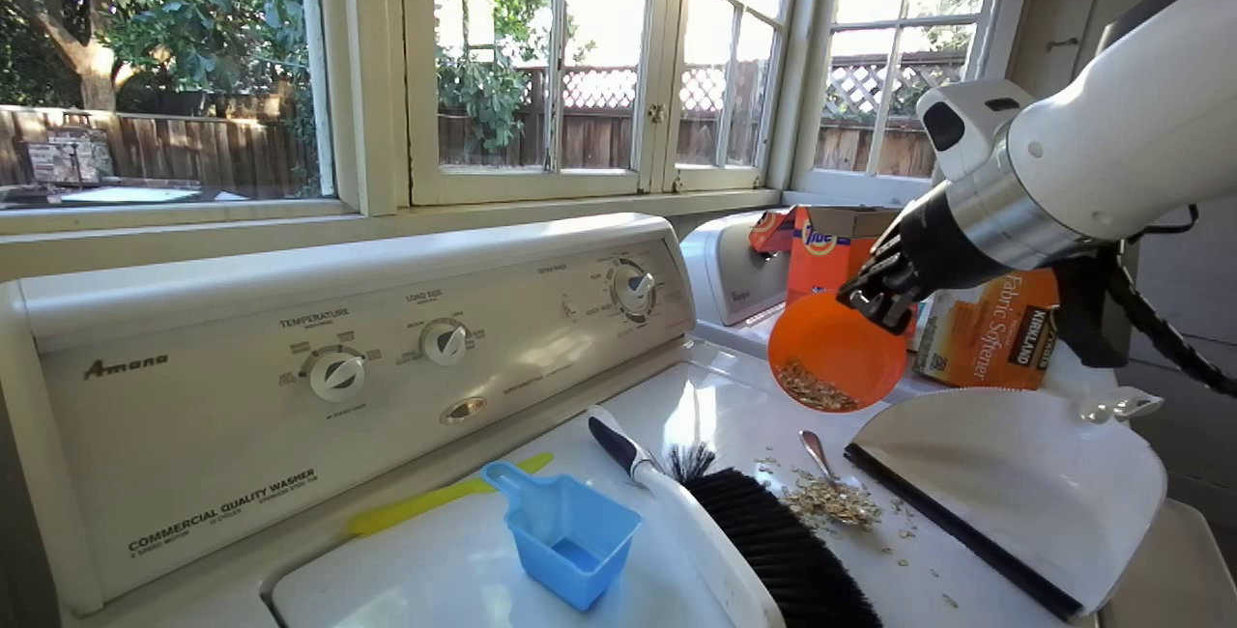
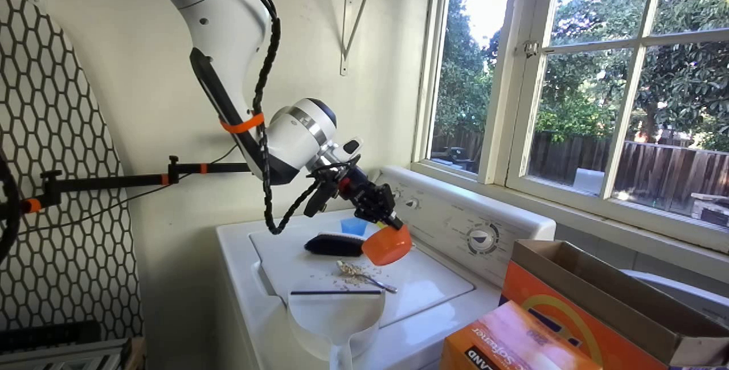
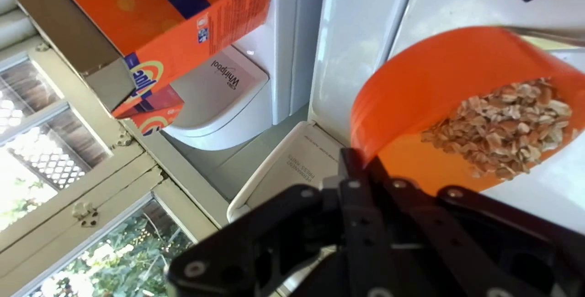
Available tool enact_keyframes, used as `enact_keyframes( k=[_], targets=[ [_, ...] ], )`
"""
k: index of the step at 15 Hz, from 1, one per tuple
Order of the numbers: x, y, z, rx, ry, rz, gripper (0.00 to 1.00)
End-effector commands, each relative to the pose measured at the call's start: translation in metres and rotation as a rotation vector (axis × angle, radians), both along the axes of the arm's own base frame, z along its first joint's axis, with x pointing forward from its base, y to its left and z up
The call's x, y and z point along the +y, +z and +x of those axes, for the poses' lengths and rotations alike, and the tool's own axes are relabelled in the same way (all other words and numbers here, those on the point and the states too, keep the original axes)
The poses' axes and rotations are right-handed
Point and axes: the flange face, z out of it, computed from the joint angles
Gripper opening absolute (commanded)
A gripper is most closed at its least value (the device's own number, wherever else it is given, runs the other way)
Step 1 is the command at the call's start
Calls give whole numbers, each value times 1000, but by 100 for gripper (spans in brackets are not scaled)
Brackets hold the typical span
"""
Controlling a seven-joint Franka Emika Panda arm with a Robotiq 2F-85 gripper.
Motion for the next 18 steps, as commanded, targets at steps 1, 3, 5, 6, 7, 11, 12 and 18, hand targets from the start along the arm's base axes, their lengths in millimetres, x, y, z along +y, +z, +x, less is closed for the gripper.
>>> enact_keyframes(
  k=[1, 3, 5, 6, 7, 11, 12, 18],
  targets=[
    [-8, 3, 1, -16, -71, 151, 1],
    [-12, 2, 4, -23, -95, 221, 1],
    [-16, 1, 7, -24, -113, 294, 1],
    [-18, 1, 8, -25, -124, 320, 1],
    [-19, 1, 9, -24, -130, 351, 1],
    [-27, 0, 15, -18, -154, 451, 1],
    [-29, -1, 17, -17, -159, 472, 1],
    [-38, -10, 25, 15, -203, 632, 1]
  ],
)
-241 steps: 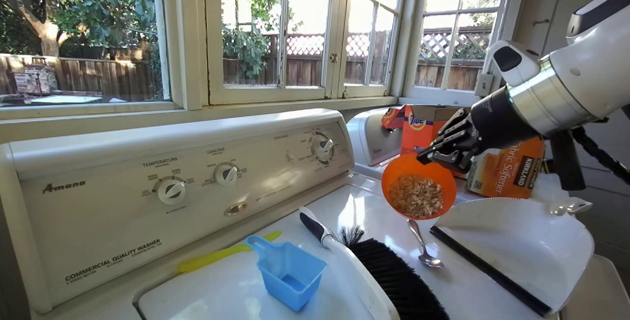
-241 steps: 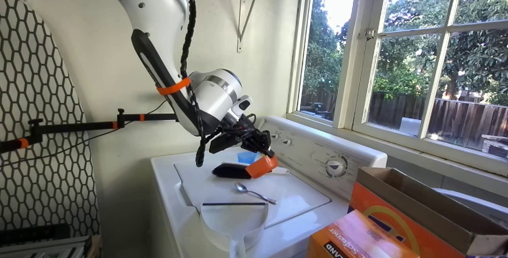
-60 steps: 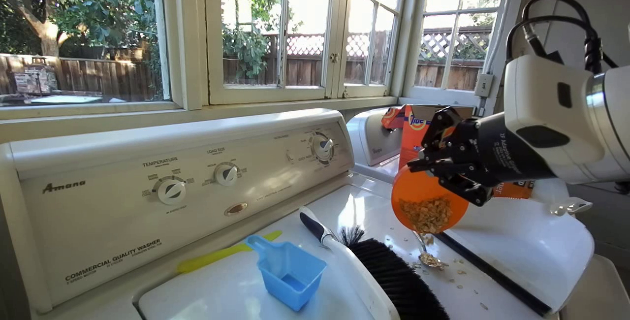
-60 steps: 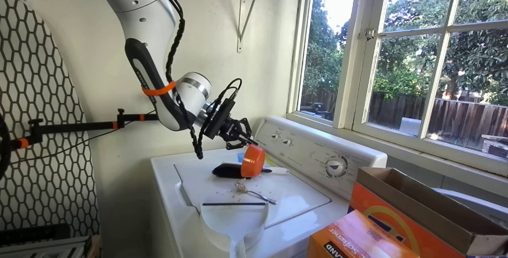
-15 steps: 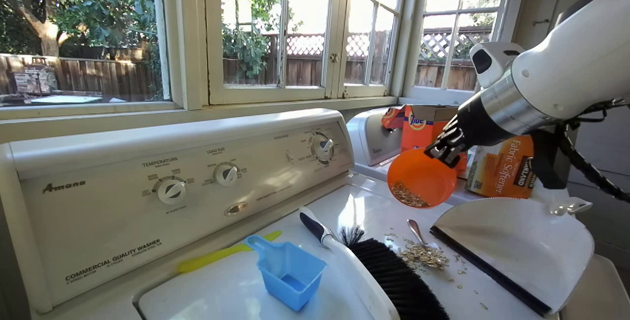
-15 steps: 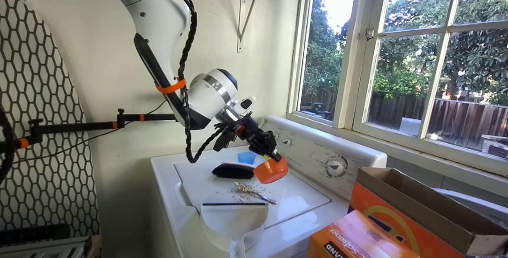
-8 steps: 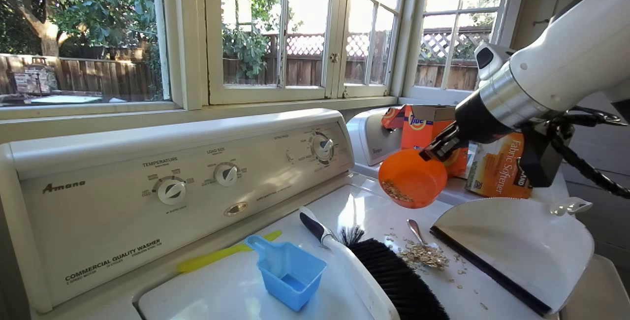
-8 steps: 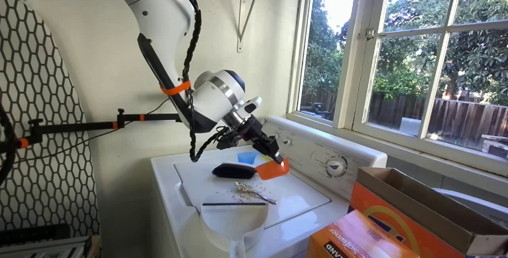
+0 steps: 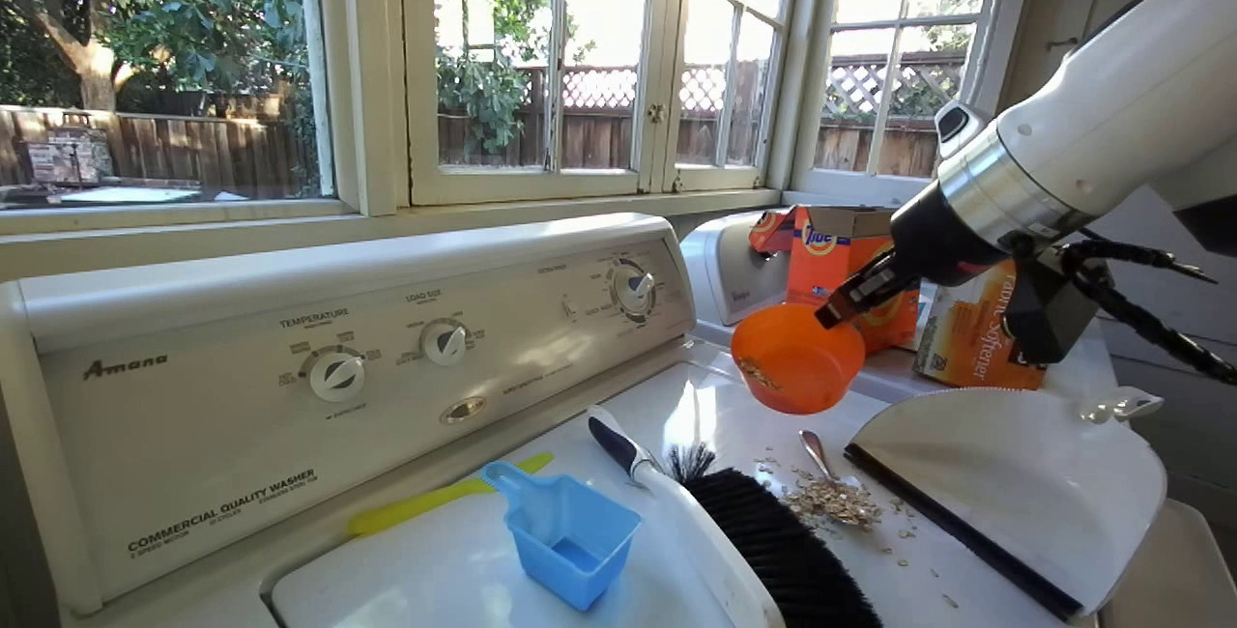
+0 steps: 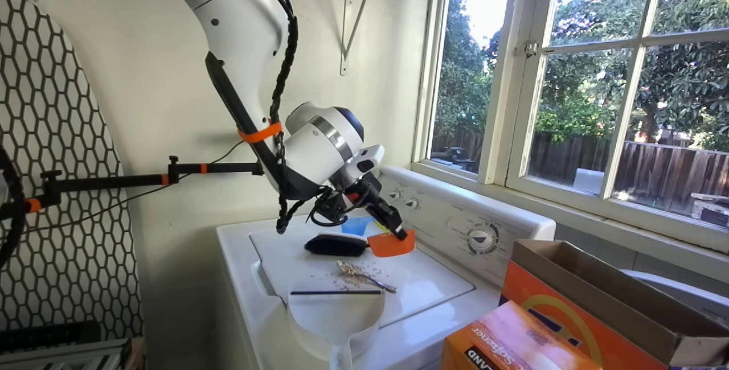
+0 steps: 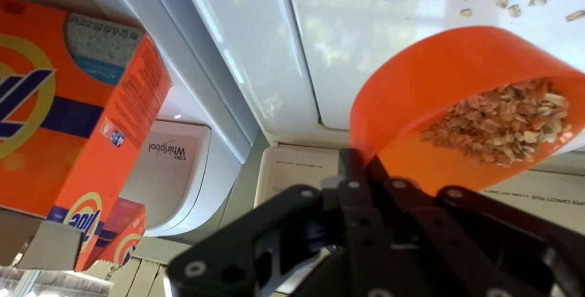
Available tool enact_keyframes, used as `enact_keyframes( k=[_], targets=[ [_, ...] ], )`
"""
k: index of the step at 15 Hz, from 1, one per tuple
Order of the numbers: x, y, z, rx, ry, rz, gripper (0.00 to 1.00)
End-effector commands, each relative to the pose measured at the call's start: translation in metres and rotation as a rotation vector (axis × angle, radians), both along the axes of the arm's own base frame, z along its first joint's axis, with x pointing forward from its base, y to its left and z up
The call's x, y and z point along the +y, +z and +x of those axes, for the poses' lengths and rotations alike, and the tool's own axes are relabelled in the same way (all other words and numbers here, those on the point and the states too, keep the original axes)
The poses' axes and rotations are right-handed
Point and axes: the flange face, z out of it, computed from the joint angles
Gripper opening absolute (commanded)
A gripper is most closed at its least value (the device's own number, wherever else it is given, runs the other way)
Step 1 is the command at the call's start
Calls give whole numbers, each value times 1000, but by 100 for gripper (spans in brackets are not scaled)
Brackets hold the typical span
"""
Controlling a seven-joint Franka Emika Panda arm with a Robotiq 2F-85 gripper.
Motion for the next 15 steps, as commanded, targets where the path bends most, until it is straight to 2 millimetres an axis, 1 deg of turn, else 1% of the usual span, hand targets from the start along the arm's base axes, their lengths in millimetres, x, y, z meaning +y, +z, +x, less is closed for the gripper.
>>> enact_keyframes(
  k=[1, 6, 15],
  targets=[
    [-6, -7, 4, 18, -30, 106, 1],
    [-14, -18, 15, 29, -63, 149, 1],
    [-19, -40, 48, 35, -102, 165, 1]
  ],
)
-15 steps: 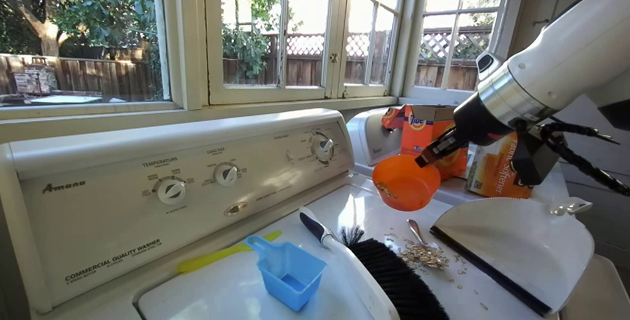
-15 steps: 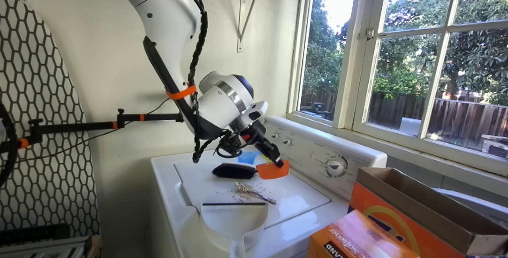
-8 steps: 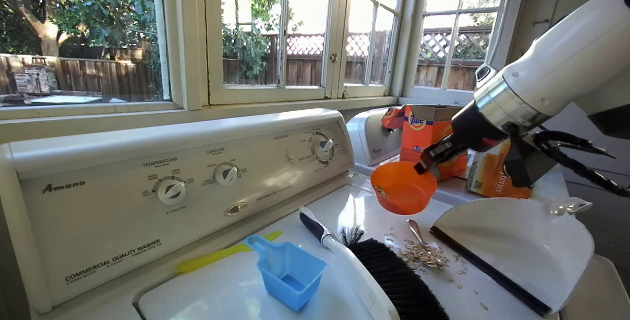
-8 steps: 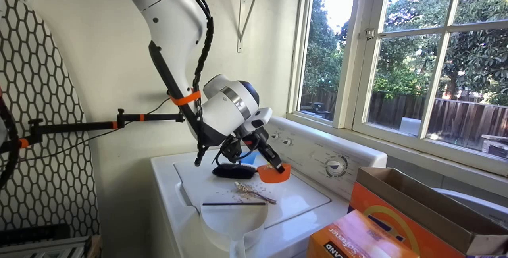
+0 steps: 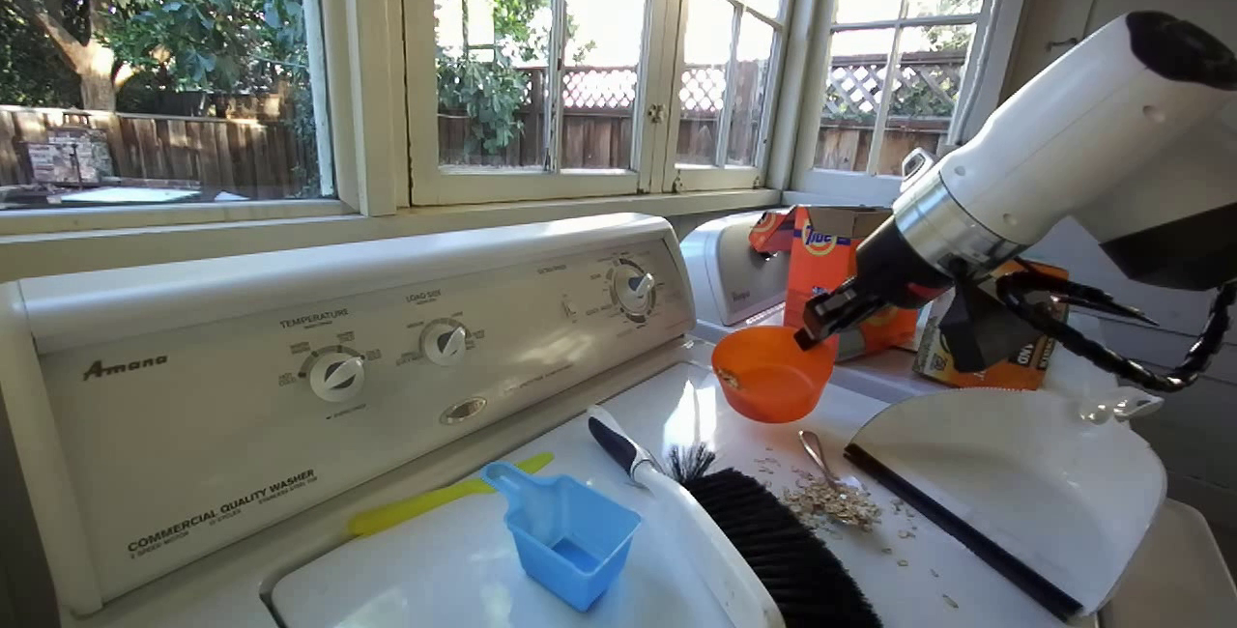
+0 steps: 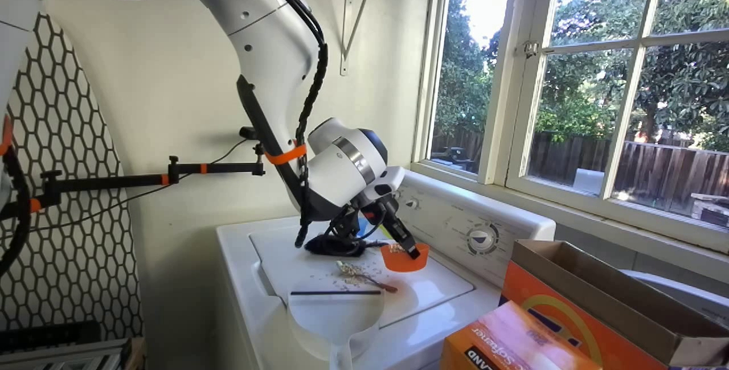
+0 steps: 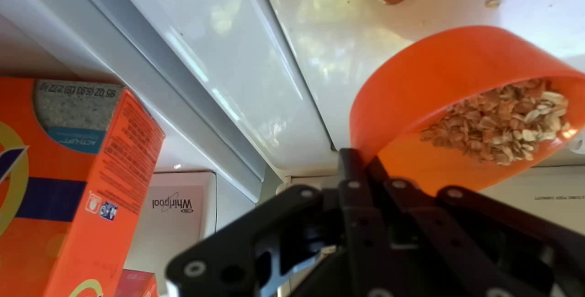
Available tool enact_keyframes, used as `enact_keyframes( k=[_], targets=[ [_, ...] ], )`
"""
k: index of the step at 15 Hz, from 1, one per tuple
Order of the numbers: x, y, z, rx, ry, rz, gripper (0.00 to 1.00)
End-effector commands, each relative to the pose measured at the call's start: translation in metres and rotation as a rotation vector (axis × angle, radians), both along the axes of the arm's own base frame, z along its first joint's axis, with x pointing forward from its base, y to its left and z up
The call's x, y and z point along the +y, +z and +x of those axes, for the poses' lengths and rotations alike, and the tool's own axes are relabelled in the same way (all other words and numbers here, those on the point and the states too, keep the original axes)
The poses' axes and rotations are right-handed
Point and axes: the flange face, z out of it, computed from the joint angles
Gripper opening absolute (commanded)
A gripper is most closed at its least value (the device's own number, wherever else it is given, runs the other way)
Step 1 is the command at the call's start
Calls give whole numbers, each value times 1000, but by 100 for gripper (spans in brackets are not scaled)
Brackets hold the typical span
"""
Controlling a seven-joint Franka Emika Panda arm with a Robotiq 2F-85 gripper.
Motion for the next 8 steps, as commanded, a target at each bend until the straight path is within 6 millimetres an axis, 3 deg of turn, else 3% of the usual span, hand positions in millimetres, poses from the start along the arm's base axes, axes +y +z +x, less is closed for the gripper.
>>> enact_keyframes(
  k=[1, 8],
  targets=[
    [1, -10, 15, -6, -3, 36, 1],
    [4, -21, 32, -6, -19, 49, 1]
  ],
)
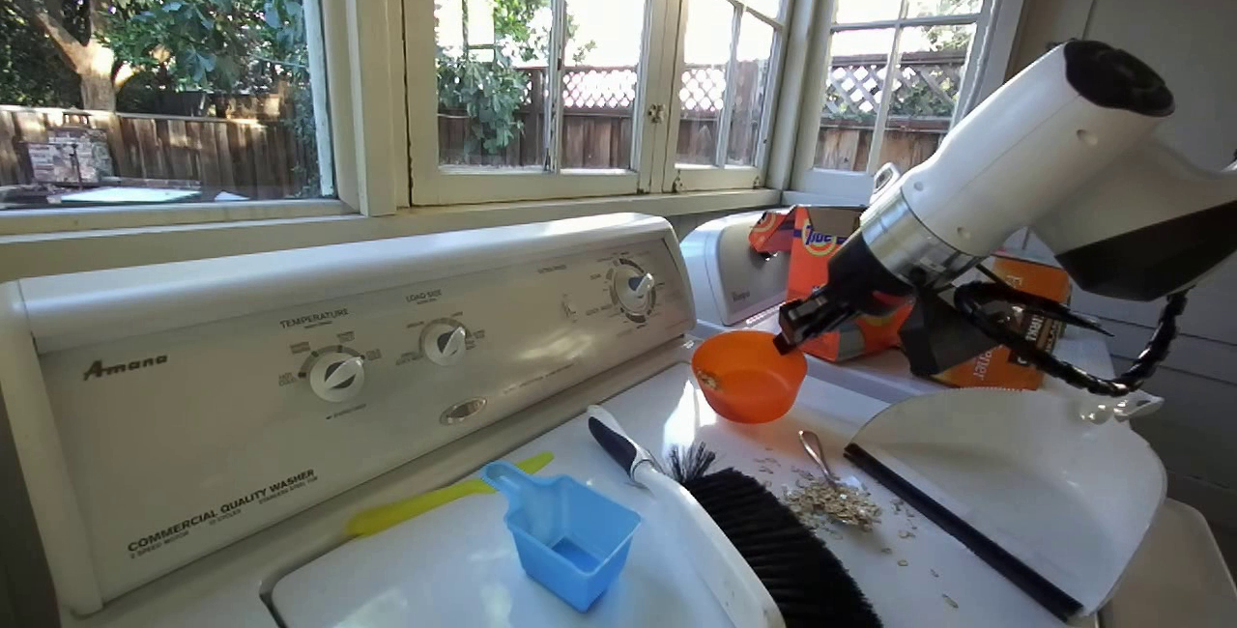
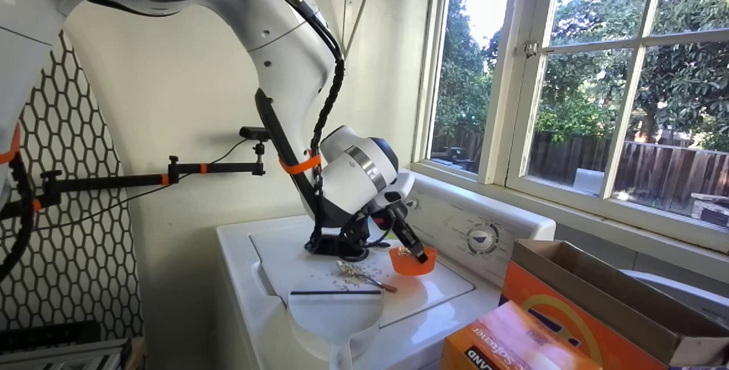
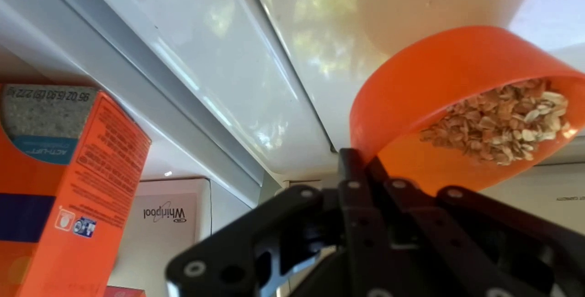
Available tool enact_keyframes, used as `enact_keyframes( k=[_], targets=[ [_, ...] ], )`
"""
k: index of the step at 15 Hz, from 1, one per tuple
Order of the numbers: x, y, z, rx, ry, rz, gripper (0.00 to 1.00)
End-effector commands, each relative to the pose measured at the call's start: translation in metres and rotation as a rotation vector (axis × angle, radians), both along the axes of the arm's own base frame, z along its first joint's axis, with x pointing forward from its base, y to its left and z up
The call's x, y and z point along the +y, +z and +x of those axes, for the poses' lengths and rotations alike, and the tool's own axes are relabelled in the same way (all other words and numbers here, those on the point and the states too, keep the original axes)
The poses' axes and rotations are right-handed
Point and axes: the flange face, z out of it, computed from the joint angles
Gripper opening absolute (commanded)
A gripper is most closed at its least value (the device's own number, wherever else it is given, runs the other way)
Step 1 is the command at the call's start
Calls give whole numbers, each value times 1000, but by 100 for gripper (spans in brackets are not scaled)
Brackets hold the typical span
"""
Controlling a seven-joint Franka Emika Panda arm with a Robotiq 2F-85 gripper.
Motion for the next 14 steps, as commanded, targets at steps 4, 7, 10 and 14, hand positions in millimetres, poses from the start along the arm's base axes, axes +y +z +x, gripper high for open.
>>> enact_keyframes(
  k=[4, 7, 10, 14],
  targets=[
    [4, -14, 12, 2, 5, 32, 1],
    [5, -17, 15, 5, 6, 33, 1],
    [6, -19, 16, 7, 10, 32, 8],
    [6, -21, 17, 11, 11, 26, 40]
  ],
)
